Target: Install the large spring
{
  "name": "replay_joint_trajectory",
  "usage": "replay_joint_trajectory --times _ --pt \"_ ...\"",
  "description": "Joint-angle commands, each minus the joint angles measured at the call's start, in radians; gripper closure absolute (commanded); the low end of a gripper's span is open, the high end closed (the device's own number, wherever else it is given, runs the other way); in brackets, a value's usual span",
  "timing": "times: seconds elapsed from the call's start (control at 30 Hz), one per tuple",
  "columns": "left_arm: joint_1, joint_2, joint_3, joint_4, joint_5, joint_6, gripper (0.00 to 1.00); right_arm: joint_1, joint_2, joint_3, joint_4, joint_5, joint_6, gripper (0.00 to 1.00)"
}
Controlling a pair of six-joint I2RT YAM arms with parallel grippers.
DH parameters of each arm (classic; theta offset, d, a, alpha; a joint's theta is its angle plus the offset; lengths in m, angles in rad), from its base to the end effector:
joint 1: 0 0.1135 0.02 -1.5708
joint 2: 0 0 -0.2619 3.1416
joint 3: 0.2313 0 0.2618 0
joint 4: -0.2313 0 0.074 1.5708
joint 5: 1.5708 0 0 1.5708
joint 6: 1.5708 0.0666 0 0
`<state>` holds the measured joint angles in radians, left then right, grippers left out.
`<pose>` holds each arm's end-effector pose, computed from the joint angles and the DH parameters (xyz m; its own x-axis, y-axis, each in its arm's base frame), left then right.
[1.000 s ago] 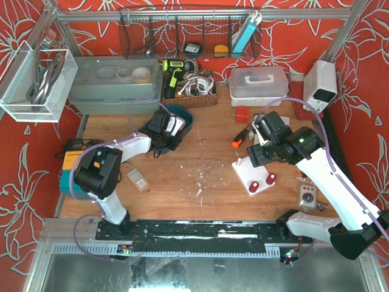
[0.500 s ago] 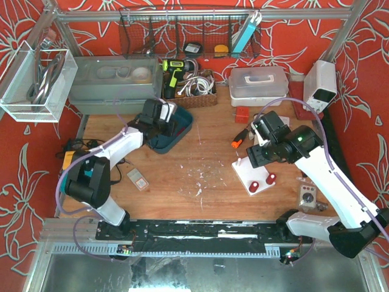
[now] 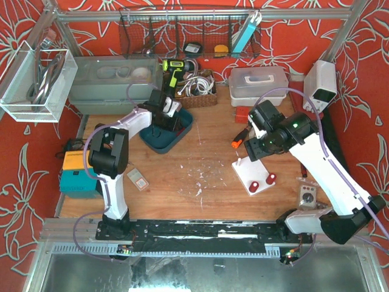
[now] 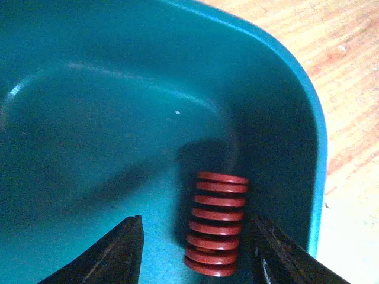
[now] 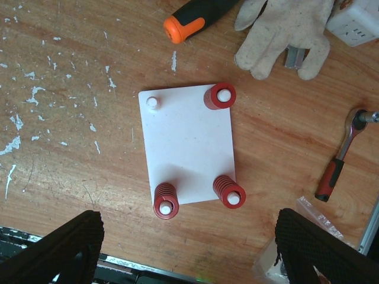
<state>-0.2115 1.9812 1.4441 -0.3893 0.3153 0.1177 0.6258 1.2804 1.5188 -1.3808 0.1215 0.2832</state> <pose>0.4421 -0.1161 0.1651 -0.7314 0.2712 -0.6257 0.4709 0.8645 -0.1757 0.1965 0.1321 0.3555 -0.8590 -0.2785 -0.4297 -0.3131 0.9497 0.0102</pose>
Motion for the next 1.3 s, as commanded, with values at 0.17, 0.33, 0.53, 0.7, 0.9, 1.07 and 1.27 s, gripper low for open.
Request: replay_joint_trajectory --times 0.17,0.33,0.53,0.7,0.9,1.07,1.27 --pt "0.006 0.053 0.034 -0.115 0.093 0.092 0.43 -0.005 0.066 0.088 -0.072 0.023 0.054 0.19" --pt "0.017 0.086 0.039 -0.094 0.112 0.083 0.42 -0.006 0.092 0.125 -0.08 0.03 0.058 0.2" --pt "0.017 0.141 0.078 -0.084 0.022 0.077 0.43 -0.006 0.118 0.16 -0.094 0.066 0.036 0.19" --pt "0.021 0.142 0.129 -0.082 -0.068 0.065 0.47 -0.005 0.125 0.174 -0.1 0.077 0.034 0.19" --pt "0.023 0.115 0.127 -0.062 -0.081 0.056 0.49 -0.005 0.131 0.167 -0.096 0.077 0.034 0.19" --pt "0.023 0.129 0.08 -0.027 -0.023 0.084 0.48 -0.006 0.136 0.175 -0.096 0.078 0.025 0.19" --pt "0.023 0.172 0.12 -0.012 0.002 0.099 0.52 -0.005 0.127 0.177 -0.1 0.079 0.022 0.19"
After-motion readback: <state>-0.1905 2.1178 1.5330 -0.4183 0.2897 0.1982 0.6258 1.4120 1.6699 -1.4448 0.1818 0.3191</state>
